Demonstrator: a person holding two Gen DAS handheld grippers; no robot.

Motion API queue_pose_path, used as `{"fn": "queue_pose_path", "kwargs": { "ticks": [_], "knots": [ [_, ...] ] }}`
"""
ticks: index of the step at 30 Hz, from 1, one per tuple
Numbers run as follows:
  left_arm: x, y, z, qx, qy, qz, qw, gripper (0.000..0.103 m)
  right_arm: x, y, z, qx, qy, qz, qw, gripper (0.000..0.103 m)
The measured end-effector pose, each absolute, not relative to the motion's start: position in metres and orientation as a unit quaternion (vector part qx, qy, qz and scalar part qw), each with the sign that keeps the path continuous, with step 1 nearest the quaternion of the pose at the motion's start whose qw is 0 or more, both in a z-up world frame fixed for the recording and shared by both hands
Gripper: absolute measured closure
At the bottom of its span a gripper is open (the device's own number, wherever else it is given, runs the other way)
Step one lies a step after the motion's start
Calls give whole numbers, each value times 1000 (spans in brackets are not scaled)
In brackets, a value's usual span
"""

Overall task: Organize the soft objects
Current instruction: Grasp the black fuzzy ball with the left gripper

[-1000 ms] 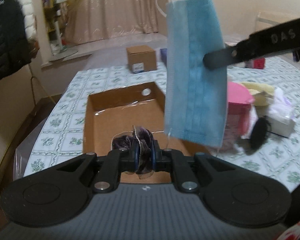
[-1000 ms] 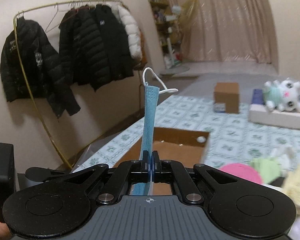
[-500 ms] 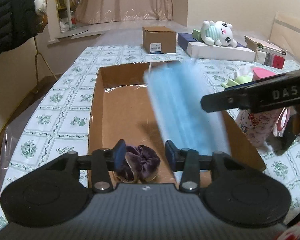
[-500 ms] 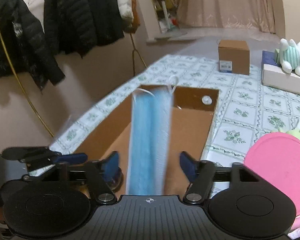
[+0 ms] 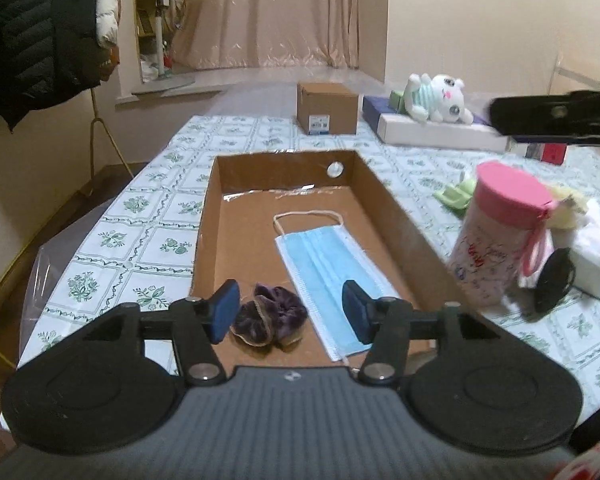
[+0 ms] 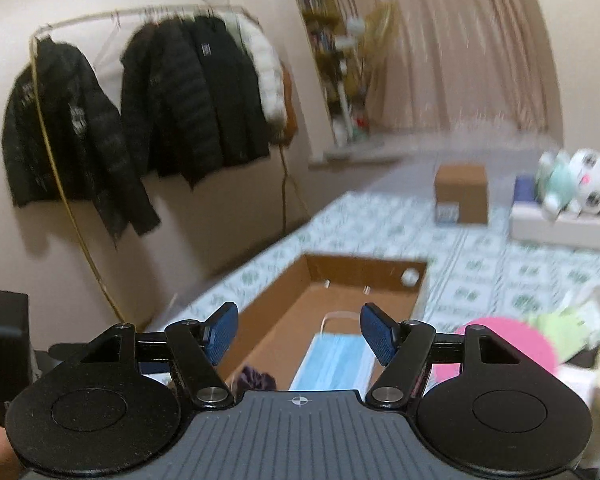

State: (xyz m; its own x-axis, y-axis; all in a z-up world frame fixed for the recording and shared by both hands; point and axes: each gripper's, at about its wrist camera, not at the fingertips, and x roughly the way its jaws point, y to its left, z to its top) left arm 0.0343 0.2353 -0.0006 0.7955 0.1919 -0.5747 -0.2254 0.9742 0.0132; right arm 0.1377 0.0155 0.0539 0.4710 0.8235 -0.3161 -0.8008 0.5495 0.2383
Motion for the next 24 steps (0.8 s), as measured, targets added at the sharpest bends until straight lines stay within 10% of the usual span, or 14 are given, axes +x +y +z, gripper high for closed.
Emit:
{"fn": "queue_pose_path", "kwargs": {
  "ticks": [11, 24],
  "knots": [
    [5, 159, 17, -43, 253, 91, 962, 17, 90, -121, 40, 13, 182, 316, 931, 35],
    [25, 56, -1, 7, 261, 43, 964, 12, 77, -210, 9, 29, 235, 225, 945, 34]
  ]
}}
